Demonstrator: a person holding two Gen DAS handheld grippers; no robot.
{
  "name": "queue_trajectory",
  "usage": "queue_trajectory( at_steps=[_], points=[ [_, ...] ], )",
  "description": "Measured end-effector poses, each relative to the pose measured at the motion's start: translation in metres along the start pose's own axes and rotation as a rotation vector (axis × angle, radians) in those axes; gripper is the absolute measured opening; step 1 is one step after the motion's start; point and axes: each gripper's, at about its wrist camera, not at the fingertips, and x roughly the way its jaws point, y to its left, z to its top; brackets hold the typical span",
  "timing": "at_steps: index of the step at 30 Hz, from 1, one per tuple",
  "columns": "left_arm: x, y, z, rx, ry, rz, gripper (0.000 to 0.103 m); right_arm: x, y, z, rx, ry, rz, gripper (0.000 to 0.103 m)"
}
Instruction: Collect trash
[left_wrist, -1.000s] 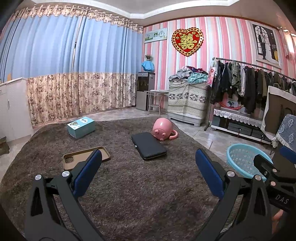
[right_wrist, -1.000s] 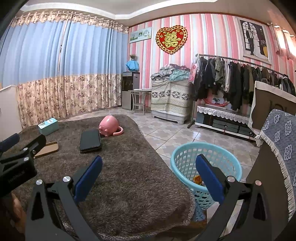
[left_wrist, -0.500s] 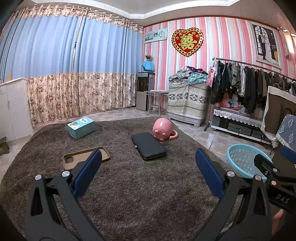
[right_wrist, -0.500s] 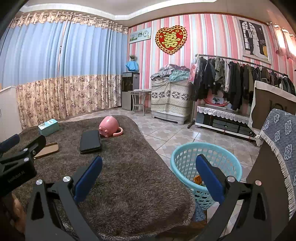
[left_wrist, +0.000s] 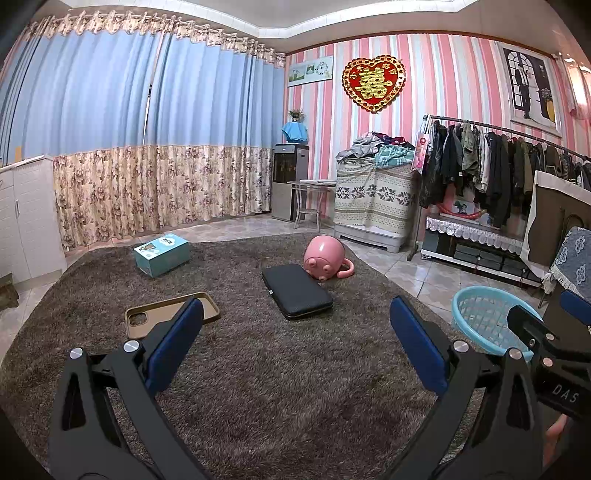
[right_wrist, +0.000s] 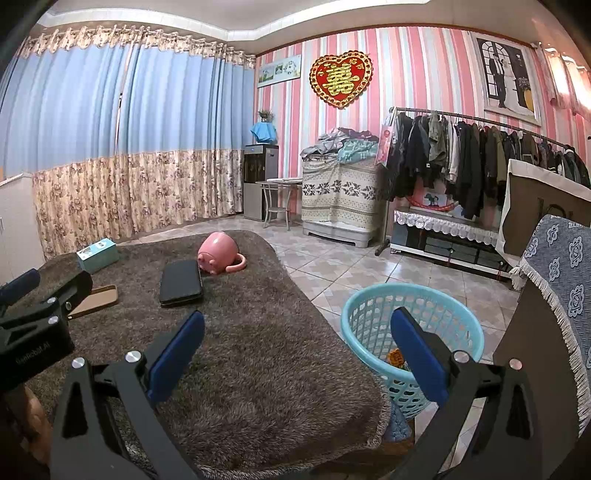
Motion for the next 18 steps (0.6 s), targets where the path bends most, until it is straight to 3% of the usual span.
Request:
queue_trajectory(
  at_steps=[18],
  points=[
    [-0.0002, -0.0007, -0.0003, 0.01, -0.01, 0.002, 0.098, -0.0006, -0.0005, -0.0013, 0.002, -0.001, 0.0, 0.099]
  ],
)
